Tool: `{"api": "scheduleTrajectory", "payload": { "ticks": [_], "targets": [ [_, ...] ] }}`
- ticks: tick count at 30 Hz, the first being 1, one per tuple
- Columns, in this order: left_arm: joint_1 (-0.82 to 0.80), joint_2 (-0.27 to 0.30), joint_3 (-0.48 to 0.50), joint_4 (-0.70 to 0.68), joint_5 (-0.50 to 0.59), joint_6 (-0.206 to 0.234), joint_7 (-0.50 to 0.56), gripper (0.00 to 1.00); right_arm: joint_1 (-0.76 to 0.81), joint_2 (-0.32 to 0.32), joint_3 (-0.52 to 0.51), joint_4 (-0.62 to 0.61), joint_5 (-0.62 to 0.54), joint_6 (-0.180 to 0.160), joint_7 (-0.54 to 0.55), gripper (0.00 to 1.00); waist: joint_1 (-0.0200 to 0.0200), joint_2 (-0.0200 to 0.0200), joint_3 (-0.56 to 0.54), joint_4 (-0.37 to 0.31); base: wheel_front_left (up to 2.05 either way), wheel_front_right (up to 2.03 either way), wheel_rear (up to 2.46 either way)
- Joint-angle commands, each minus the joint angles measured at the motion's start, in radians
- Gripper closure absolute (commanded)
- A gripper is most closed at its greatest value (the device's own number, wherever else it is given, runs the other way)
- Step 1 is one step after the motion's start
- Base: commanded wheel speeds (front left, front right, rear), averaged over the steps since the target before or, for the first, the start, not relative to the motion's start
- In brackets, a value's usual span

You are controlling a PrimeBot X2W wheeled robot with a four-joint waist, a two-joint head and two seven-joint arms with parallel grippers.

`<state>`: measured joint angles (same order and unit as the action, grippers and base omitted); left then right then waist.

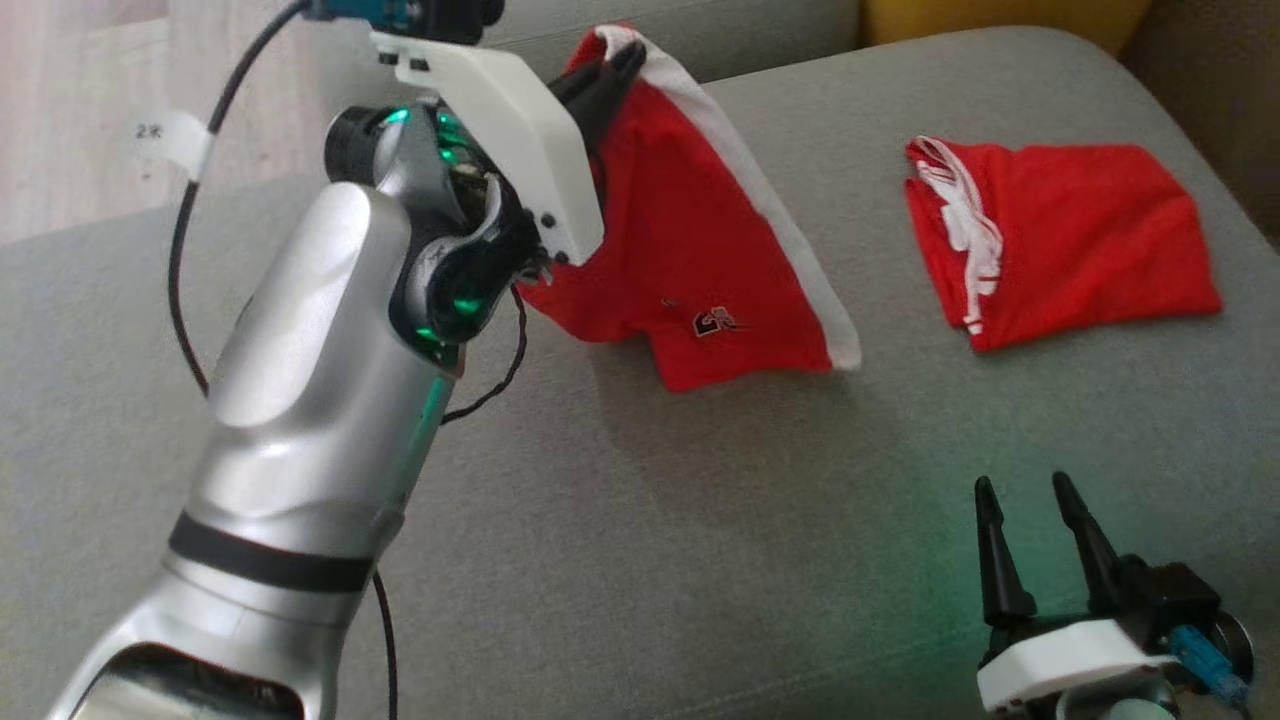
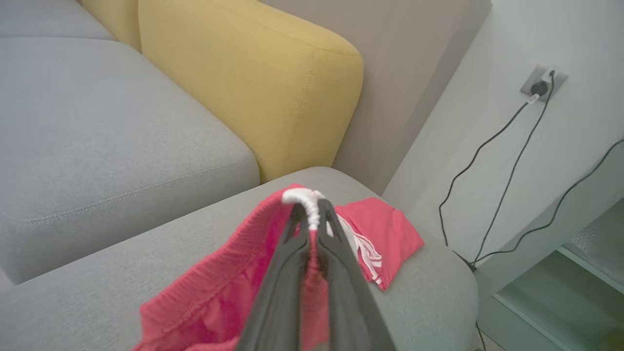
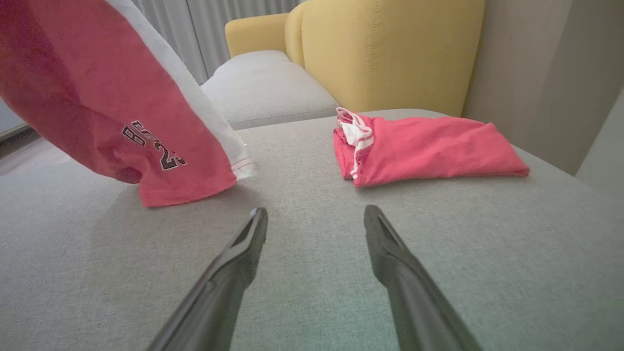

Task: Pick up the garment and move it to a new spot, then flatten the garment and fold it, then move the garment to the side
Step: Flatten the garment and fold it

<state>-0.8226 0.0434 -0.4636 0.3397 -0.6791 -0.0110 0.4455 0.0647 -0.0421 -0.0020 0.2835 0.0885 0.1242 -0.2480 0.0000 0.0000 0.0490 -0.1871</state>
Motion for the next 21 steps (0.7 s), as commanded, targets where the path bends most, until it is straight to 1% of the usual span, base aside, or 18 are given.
{"api": "scheduleTrajectory", "payload": {
  "ticks": [1,4,8,12,13,15,17,19,21],
  "targets": [
    [-0.042,0.026,0.042,-0.029,-0.004,-0.004,-0.005,1.0,-0.042,-0.008,0.02,-0.026,0.008,0.007,-0.014,0.0,0.0,0.0,-0.003,-0.021,0.0,0.0,0.0],
    [0.018,0.054,0.026,-0.063,-0.018,-0.025,0.024,1.0,-0.031,-0.008,0.005,-0.026,0.006,0.007,-0.014,0.0,0.0,0.0,-0.008,-0.026,0.0,0.0,0.0],
    [0.178,0.129,-0.017,-0.191,-0.061,-0.058,0.115,1.0,-0.005,-0.008,-0.019,-0.031,-0.002,0.007,-0.014,0.0,0.0,0.0,-0.021,-0.002,0.0,0.0,0.0],
    [0.356,0.238,-0.036,-0.366,-0.101,-0.059,0.206,1.0,0.016,-0.008,-0.042,-0.036,-0.015,0.007,-0.014,0.0,0.0,0.0,-0.034,0.054,0.0,0.0,0.0],
    [0.356,0.238,-0.036,-0.366,-0.101,-0.059,0.206,1.0,0.016,-0.008,-0.042,-0.036,-0.015,0.007,-0.014,0.0,0.0,0.0,-0.034,0.054,0.0,0.0,0.0],
    [0.436,0.286,-0.026,-0.433,-0.111,-0.037,0.225,1.0,0.023,-0.008,-0.047,-0.041,-0.021,0.007,-0.014,0.0,0.0,0.0,-0.042,0.084,0.0,0.0,0.0],
    [0.508,0.321,-0.014,-0.484,-0.11,-0.012,0.226,1.0,0.026,-0.008,-0.046,-0.046,-0.025,0.007,-0.014,0.0,0.0,0.0,-0.046,0.109,0.0,0.0,0.0],
    [0.584,0.34,-0.002,-0.519,-0.11,0.014,0.207,1.0,0.027,-0.008,-0.046,-0.051,-0.027,0.007,-0.014,0.0,0.0,0.0,-0.05,0.133,0.0,0.0,0.0],
    [0.659,0.355,0.004,-0.536,-0.099,0.03,0.173,1.0,0.027,-0.008,-0.043,-0.053,-0.029,0.007,-0.014,0.0,0.0,0.0,-0.051,0.152,0.0,0.0,0.0]
  ]
}}
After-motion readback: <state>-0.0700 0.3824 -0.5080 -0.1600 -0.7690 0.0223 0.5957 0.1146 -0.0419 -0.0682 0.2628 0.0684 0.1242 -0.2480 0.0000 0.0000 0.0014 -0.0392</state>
